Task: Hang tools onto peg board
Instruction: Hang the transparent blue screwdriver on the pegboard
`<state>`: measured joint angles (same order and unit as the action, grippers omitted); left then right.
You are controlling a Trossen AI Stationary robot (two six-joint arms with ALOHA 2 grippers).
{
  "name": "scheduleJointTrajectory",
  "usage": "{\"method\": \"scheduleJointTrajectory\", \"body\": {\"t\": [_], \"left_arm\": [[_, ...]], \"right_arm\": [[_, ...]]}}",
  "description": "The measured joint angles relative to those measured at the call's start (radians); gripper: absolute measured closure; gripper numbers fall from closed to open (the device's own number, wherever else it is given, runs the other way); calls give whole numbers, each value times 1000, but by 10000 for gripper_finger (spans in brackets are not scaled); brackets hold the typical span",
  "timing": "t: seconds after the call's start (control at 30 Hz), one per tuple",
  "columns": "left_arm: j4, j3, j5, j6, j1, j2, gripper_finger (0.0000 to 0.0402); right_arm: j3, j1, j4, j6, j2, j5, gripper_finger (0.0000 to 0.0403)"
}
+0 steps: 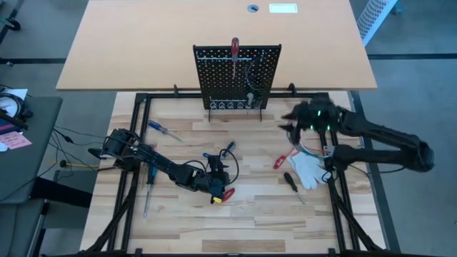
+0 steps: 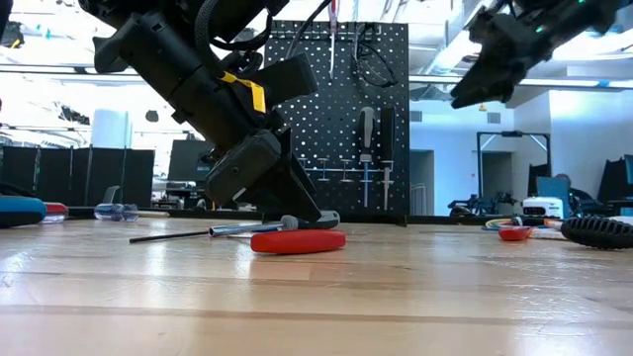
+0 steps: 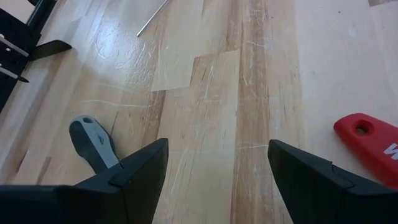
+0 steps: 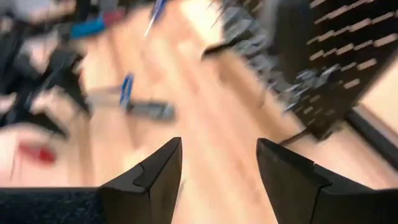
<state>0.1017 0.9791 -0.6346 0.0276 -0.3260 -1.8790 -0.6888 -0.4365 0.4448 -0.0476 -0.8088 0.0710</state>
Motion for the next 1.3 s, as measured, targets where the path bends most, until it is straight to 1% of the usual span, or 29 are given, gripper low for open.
{"method": "scheduleJointTrajectory", "body": {"t": [0.1, 0.17, 0.23, 0.33, 0.47, 0.63, 0.7, 0.87, 0.97, 1.13, 1.3], "left_arm": [[1, 0, 0, 1, 0, 0, 131], [2, 0, 0, 4, 0, 0, 131], [2, 0, 0, 4, 0, 0, 131], [2, 0, 0, 4, 0, 0, 131], [2, 0, 0, 4, 0, 0, 131], [2, 0, 0, 3, 0, 0, 131], [2, 0, 0, 3, 0, 0, 131], [2, 0, 0, 3, 0, 0, 131], [3, 0, 0, -9, 2, 0, 131], [3, 0, 0, -12, 2, 0, 131], [2, 0, 0, -10, 2, 0, 131]], "right_arm": [[0, 198, 43, -59, -8, -145, 197], [4, 314, 46, -95, -30, -205, 200], [7, 411, 44, -123, -63, -230, 203], [7, 520, 44, -161, -129, -231, 205], [7, 603, 56, -188, -235, -231, 205], [7, 620, 80, -191, -370, -225, 205], [7, 609, 83, -191, -415, -200, 205], [7, 570, 148, -185, -495, -200, 205], [7, 534, 188, -113, -541, -201, 205], [5, 485, 184, 43, -634, -207, 205], [1, 454, 165, 44, -702, -196, 205]]}}
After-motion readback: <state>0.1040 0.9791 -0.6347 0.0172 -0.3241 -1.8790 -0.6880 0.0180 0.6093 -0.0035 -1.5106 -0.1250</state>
